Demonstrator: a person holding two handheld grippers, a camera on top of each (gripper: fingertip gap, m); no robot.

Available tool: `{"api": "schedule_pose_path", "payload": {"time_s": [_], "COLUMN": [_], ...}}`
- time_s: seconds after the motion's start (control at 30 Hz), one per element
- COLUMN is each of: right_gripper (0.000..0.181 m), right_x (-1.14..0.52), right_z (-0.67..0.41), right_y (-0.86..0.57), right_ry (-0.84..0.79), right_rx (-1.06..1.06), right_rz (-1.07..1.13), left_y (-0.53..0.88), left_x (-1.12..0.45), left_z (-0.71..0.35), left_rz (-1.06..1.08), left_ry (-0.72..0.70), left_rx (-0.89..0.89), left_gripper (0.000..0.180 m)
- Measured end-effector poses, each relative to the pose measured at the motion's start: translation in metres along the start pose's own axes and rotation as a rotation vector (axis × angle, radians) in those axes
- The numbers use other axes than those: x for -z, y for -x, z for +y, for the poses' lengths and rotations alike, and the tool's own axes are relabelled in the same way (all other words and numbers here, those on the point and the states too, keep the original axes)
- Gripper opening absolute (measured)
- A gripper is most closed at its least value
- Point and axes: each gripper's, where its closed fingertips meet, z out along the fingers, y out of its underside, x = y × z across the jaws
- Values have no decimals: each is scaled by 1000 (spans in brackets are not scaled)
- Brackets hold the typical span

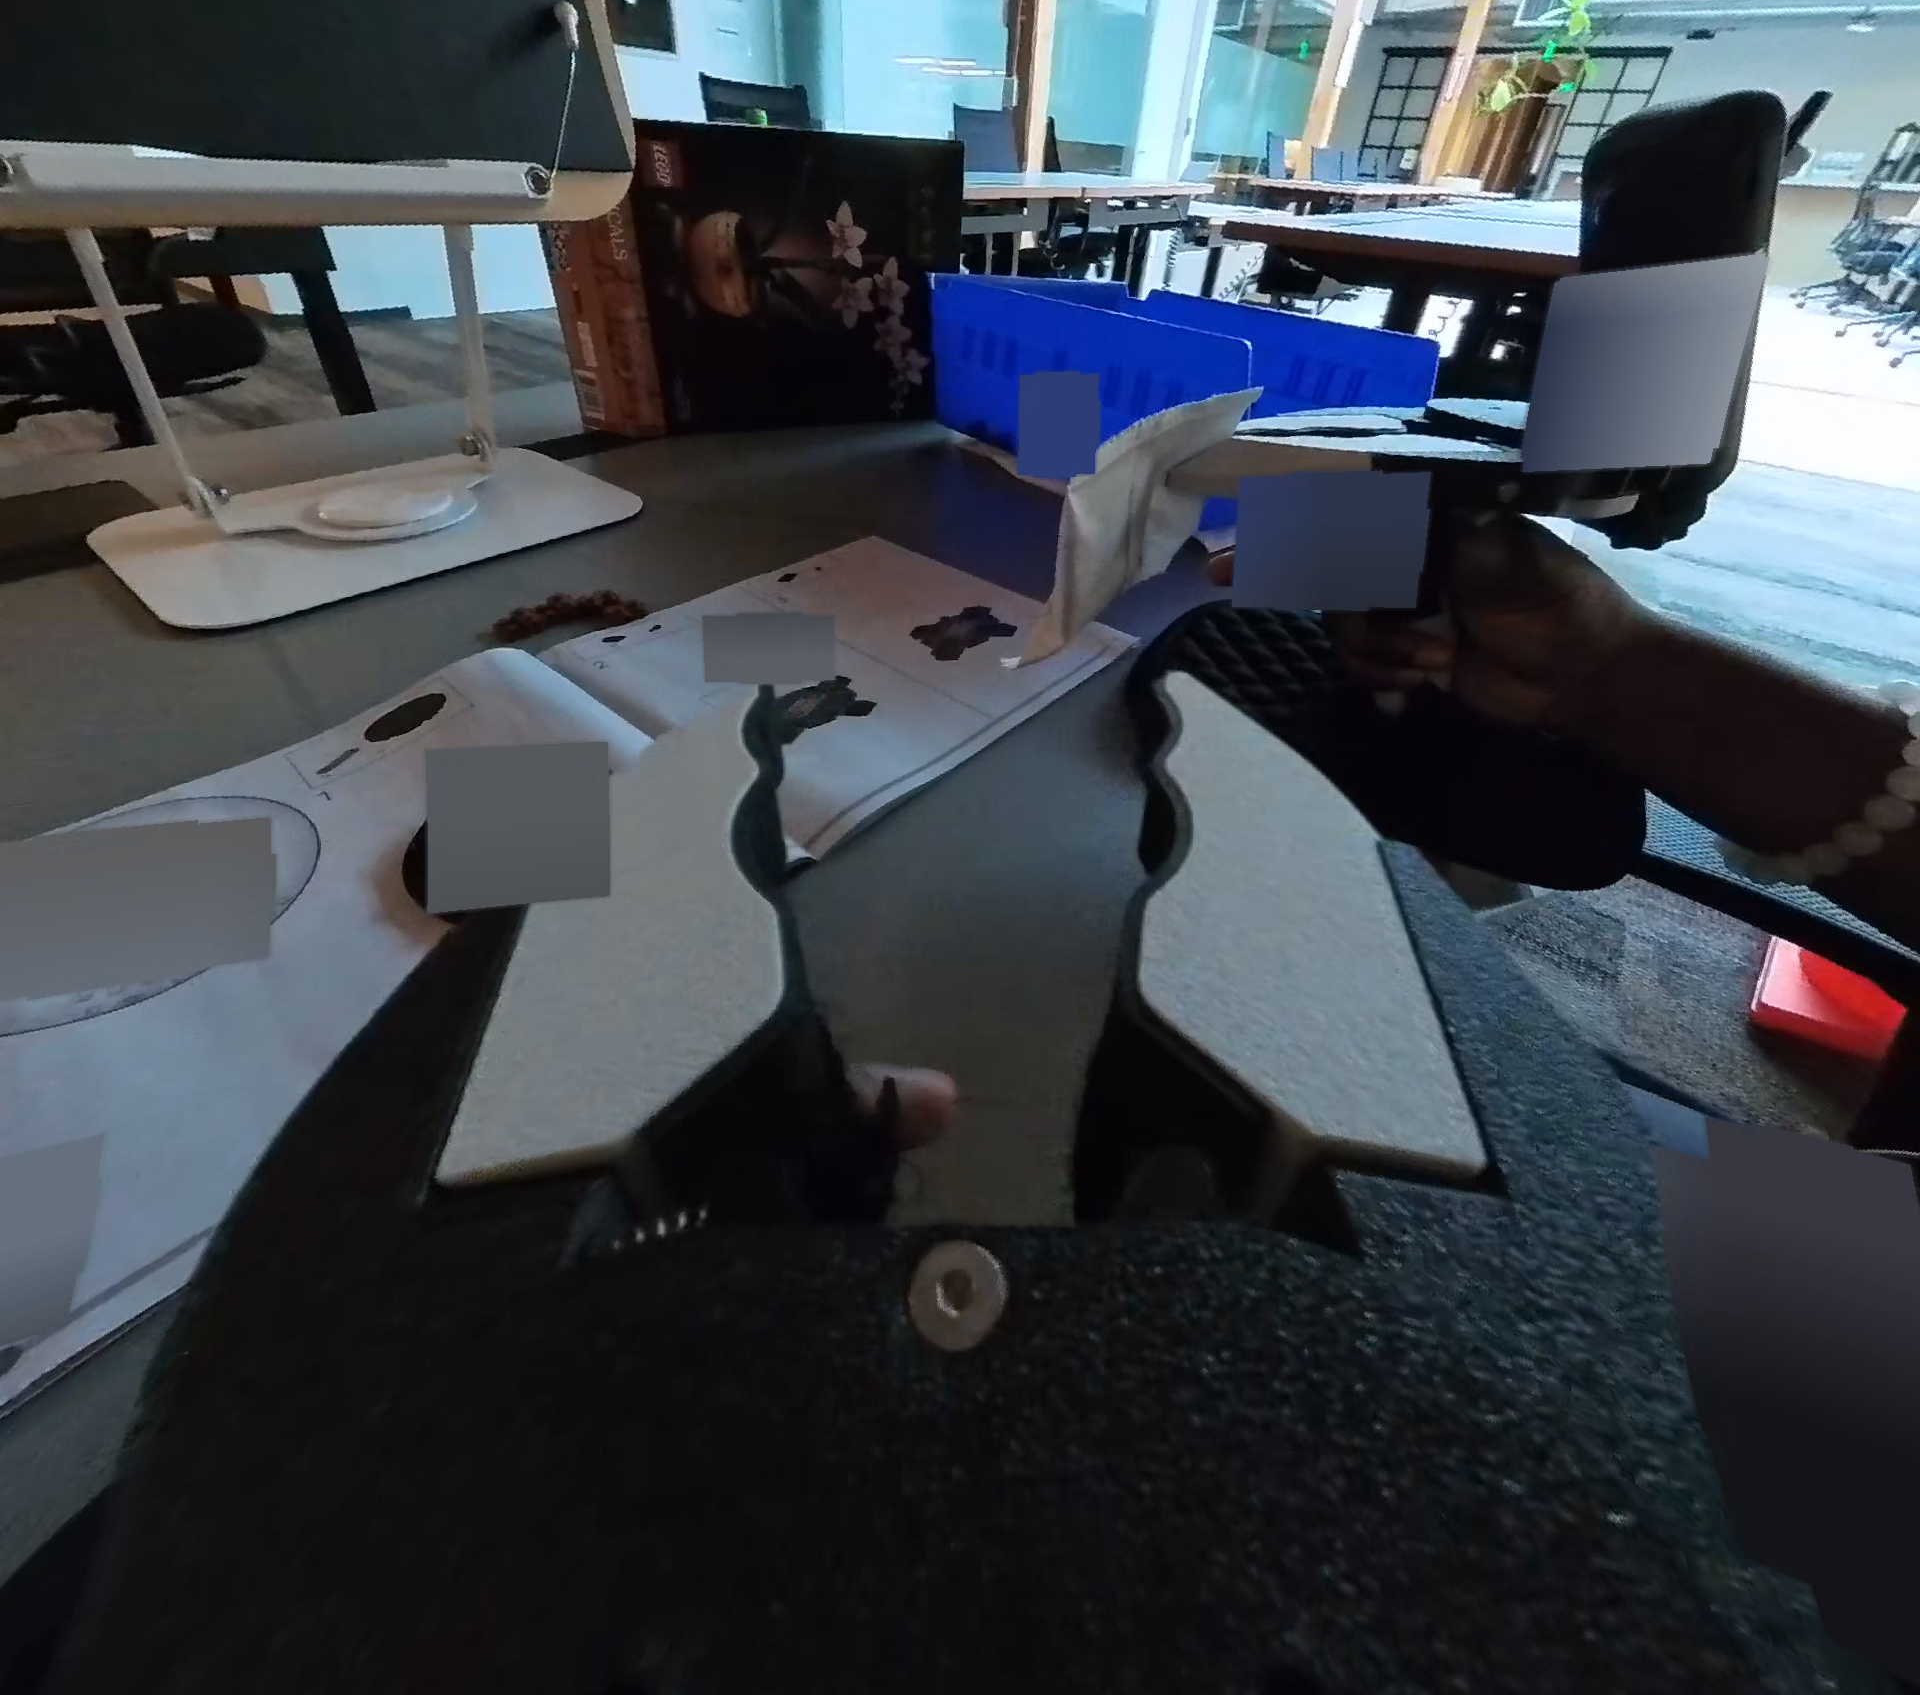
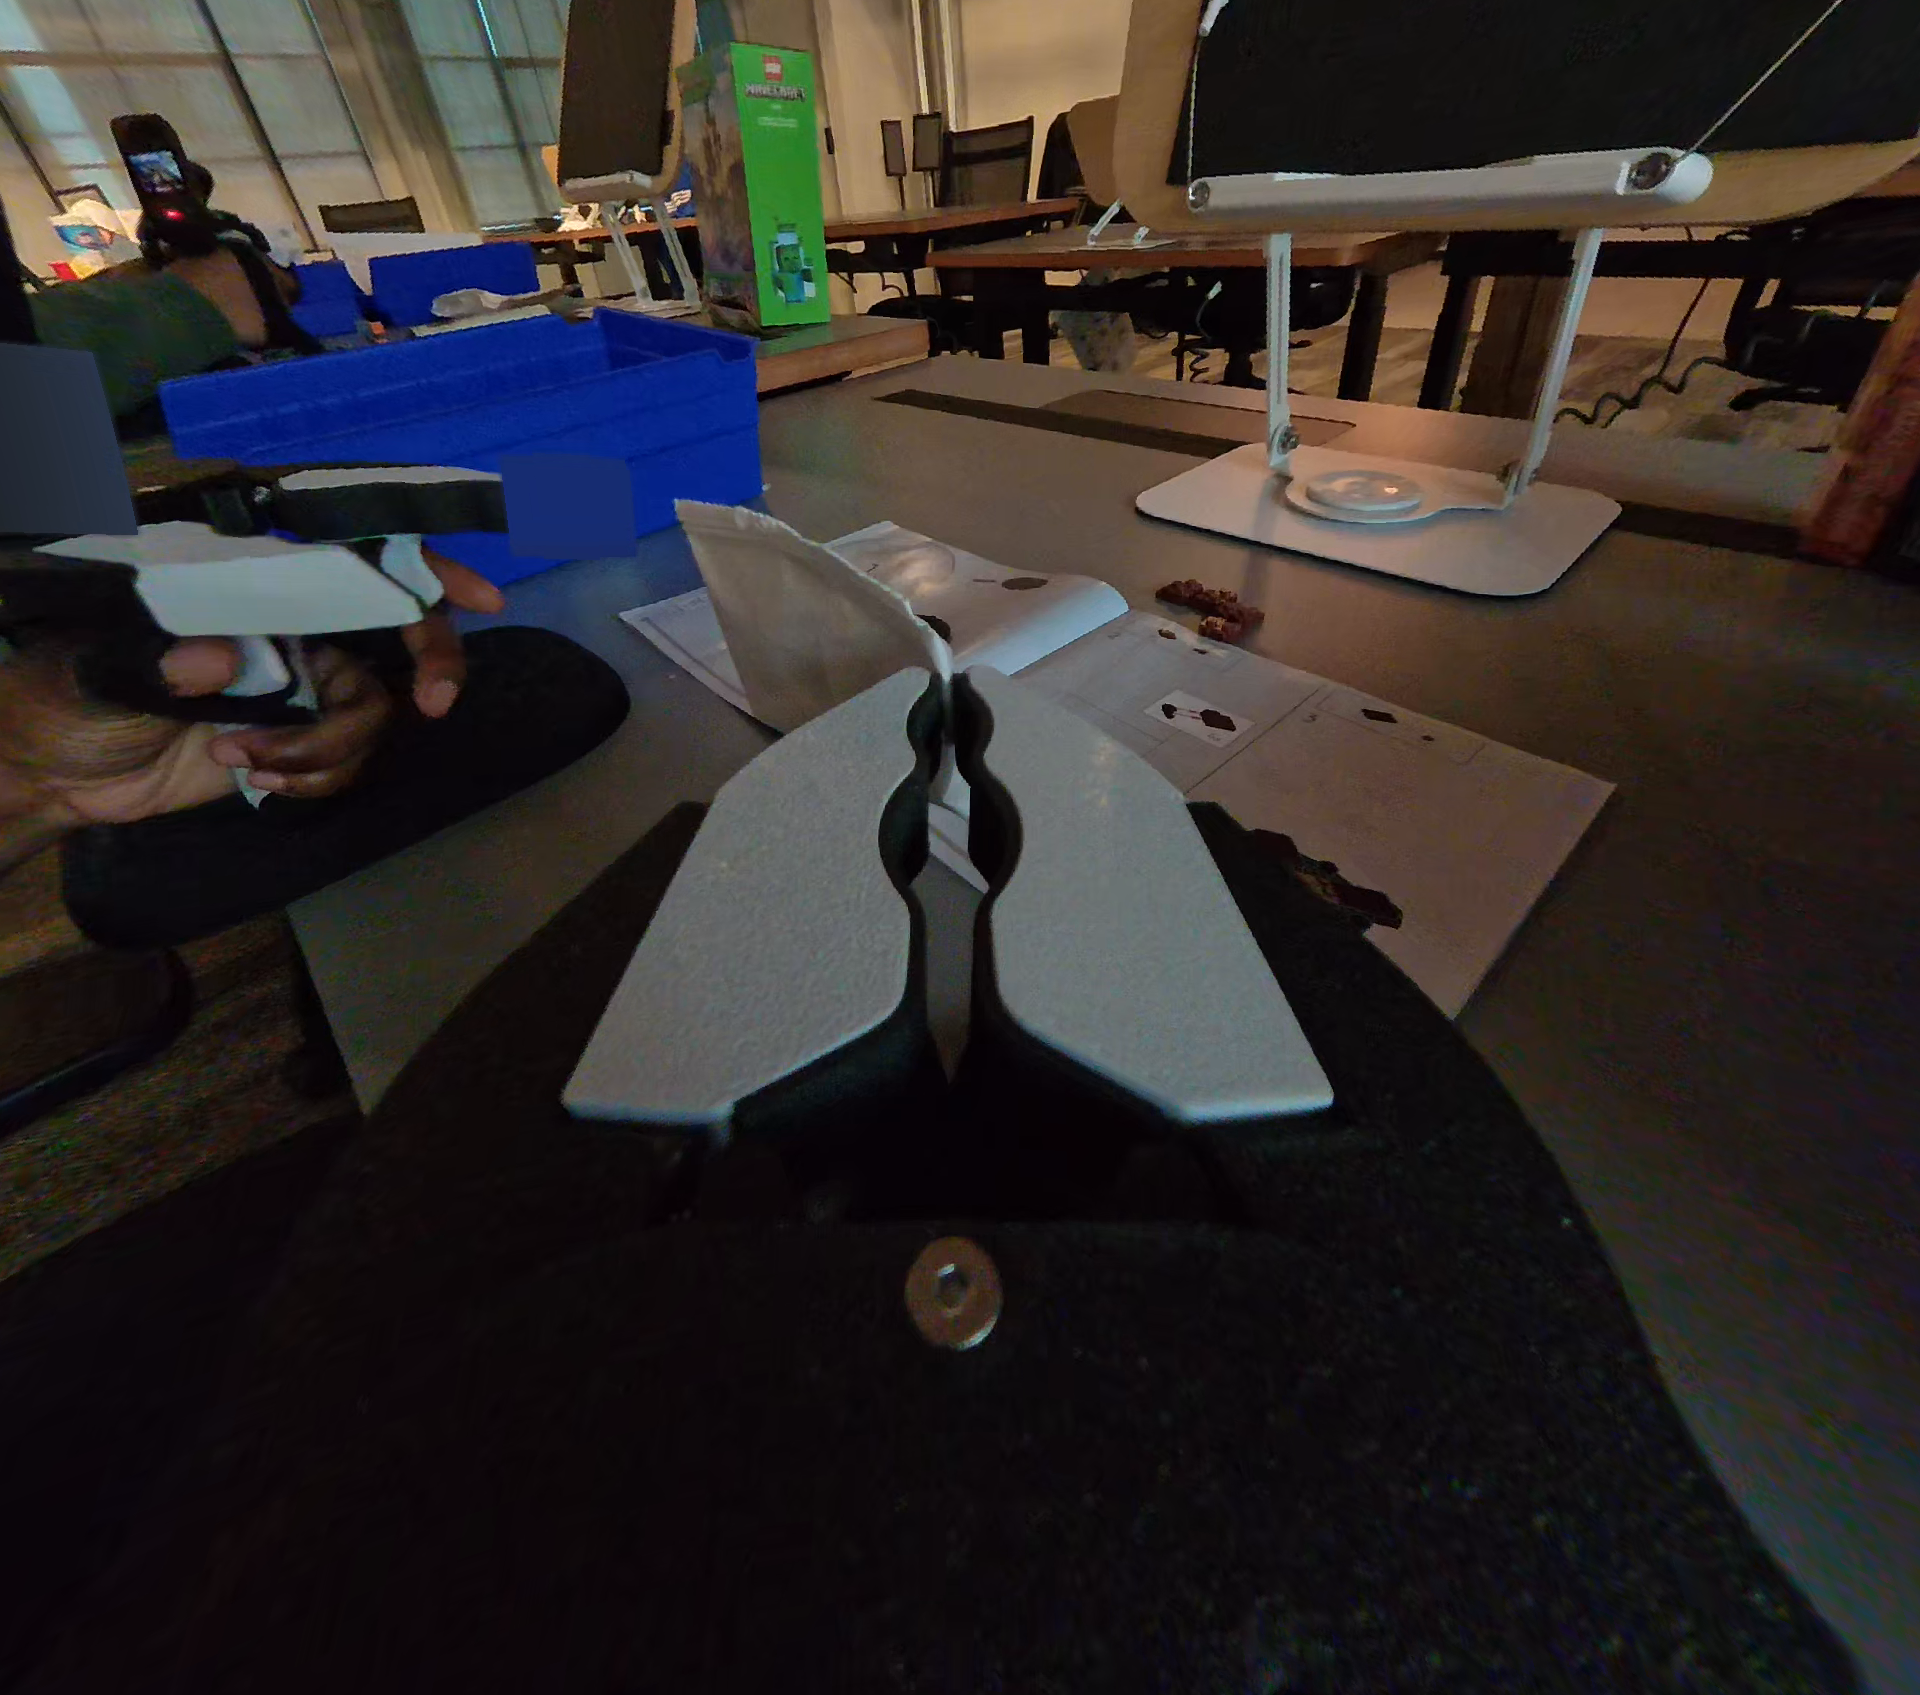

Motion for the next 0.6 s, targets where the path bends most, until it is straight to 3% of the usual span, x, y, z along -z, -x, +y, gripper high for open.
{"api": "schedule_pose_path", "payload": {"time_s": [0.2,0.6], "right_gripper": [0,0], "right_x": [2,4], "right_z": [-4,-6], "right_y": [0,3], "right_ry": [-31,-45], "right_rx": [13,9], "right_rz": [9,-13], "left_y": [-2,-8], "left_x": [-1,1], "left_z": [2,0], "left_rz": [6,10], "left_ry": [14,20], "left_rx": [-36,-42], "left_gripper": [84,75]}}
